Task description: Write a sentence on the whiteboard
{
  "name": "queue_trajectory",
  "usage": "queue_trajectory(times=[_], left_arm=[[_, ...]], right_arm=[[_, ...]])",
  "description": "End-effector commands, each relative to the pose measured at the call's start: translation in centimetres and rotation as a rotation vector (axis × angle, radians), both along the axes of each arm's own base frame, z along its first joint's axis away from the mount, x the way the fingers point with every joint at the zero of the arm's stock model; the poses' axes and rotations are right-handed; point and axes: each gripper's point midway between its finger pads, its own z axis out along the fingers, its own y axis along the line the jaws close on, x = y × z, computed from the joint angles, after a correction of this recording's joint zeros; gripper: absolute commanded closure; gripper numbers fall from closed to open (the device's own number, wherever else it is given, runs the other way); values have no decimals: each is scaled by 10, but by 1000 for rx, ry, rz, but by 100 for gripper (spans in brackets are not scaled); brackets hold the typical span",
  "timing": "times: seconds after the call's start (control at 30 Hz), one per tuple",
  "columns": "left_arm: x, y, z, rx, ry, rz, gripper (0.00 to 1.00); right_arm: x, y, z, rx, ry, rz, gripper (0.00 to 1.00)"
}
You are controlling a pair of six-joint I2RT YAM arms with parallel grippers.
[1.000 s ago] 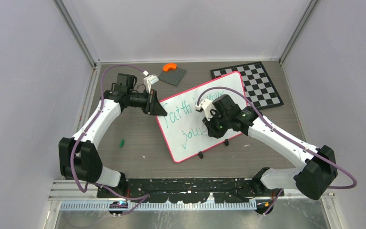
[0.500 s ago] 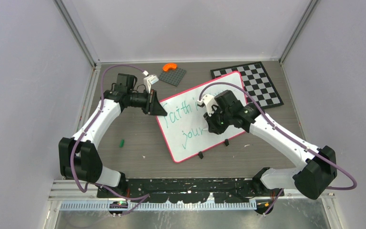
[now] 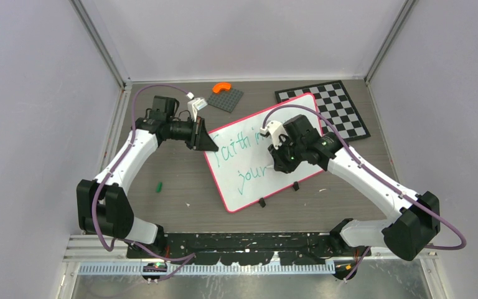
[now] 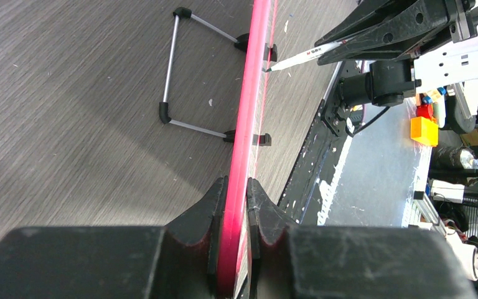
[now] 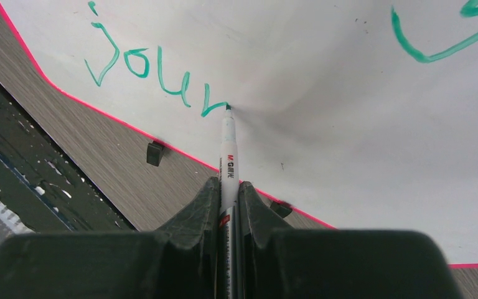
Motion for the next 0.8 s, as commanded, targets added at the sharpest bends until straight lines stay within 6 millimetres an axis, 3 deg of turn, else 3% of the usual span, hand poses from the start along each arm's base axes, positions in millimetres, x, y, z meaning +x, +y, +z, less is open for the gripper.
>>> queue_trajectory(times=[0.0,0.2,0.5,0.77], left_arm=[[15,9,-20,103,-33,44,100],[14,10,-21,110,-35,45,100],[15,9,-21,108,-32,43,100],[16,9,-20,105,-34,44,100]], right_arm=[[17,6,25,40,-96,-8,100],[22,-2,13,1,-92,-35,100],[3,-10,-9,-13,-32,-24,100],[19,-1,18,21,-92,-30,100]])
